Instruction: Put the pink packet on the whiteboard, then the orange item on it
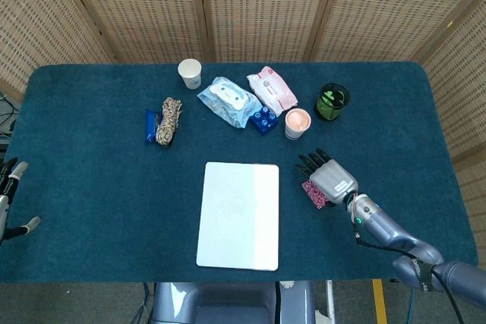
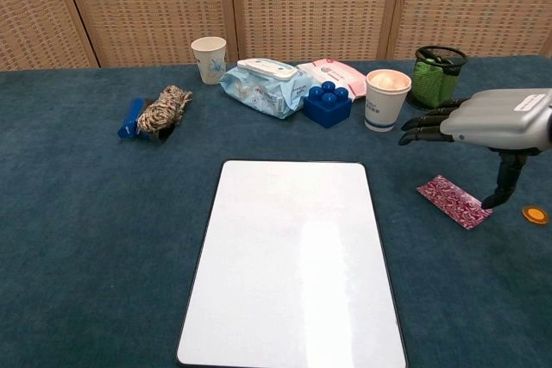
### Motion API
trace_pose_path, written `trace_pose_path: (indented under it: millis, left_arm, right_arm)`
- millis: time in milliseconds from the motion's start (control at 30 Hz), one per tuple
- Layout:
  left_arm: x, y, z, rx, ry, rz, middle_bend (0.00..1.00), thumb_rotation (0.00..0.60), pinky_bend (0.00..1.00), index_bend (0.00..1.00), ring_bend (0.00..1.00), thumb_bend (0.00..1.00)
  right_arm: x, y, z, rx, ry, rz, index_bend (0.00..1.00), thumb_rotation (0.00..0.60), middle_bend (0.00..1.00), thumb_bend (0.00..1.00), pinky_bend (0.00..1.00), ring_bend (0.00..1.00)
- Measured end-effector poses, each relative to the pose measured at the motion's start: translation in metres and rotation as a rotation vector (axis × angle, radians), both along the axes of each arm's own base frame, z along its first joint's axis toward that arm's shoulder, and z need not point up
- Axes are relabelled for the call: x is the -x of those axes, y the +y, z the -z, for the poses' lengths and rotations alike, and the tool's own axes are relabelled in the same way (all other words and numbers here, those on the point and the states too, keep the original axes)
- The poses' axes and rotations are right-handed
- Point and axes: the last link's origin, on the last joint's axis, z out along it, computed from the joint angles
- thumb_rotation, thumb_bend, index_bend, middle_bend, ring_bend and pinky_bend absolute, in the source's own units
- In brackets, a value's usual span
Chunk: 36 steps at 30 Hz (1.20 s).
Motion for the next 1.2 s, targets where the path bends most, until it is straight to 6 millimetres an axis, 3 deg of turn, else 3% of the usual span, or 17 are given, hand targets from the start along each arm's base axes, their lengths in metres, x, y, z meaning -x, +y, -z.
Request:
trace_pose_path:
  millis: [233,1000,1100,1200]
  left_arm:
    - [0.0,0.001,0.001,0.006,0.002,0.0,0.0,0.6,0.0,0.0,0.0,0.0]
    - [0.0,0.001,0.002,0.015,-0.004,-0.003,0.0,0.6,0.0,0.0,0.0,0.0]
    - [0.0,0.001,0.001,0.015,-0.005,-0.004,0.0,0.6,0.0,0.0,0.0,0.0]
    - [0.0,0.001,0.001,0.016,-0.007,-0.005,0.0,0.6,0.0,0.0,0.0,0.0]
  right_arm:
    - [0.003,-0.002,0.013,-0.012,0.031,0.011,0.06,0.6,0.0,0.0,0.0,0.0]
    - [0.017,-0.002,0.021,-0.023,0.095,0.056,0.13,0.6,0.0,0.0,0.0,0.0]
    - [0.018,-0.002,0.023,-0.021,0.098,0.057,0.16,0.6,0.0,0.0,0.0,0.0]
    - [0.019,-0.003,0.025,-0.019,0.101,0.06,0.26,0.6,0.0,0.0,0.0,0.0]
